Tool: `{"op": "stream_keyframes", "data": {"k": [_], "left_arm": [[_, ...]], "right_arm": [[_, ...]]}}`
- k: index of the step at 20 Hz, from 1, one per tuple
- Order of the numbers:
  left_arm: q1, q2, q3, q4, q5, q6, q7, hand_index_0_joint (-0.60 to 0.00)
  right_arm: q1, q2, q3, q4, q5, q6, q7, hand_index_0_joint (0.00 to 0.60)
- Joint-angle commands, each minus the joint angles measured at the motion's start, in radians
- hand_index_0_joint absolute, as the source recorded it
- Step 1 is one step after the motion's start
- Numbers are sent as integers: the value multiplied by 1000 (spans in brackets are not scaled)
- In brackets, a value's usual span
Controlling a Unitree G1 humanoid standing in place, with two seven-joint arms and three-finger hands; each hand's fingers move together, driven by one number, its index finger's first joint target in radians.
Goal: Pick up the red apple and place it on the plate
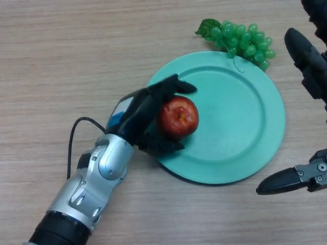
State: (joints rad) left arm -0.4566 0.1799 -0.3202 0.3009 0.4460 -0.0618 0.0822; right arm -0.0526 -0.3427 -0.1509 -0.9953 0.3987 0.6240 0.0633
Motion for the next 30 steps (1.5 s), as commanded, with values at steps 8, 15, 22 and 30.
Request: {"op": "stream_keyframes", "data": {"k": [8,15,22,30], "left_arm": [[217,10,229,-800,-382,240,-83,0],[432,75,487,-1050,-718,314,-205,0],[503,59,513,-961,-604,131,-201,0],[477,71,560,-1027,-647,178,-161,0]], "right_arm": [[-96,13,-87,-35,60,-86,-12,0],[-72,27,-67,15,19,-165,10,0],[-27,55,-21,75,-88,-261,93,0],[-44,54,-23,87,-96,-242,87,0]]}}
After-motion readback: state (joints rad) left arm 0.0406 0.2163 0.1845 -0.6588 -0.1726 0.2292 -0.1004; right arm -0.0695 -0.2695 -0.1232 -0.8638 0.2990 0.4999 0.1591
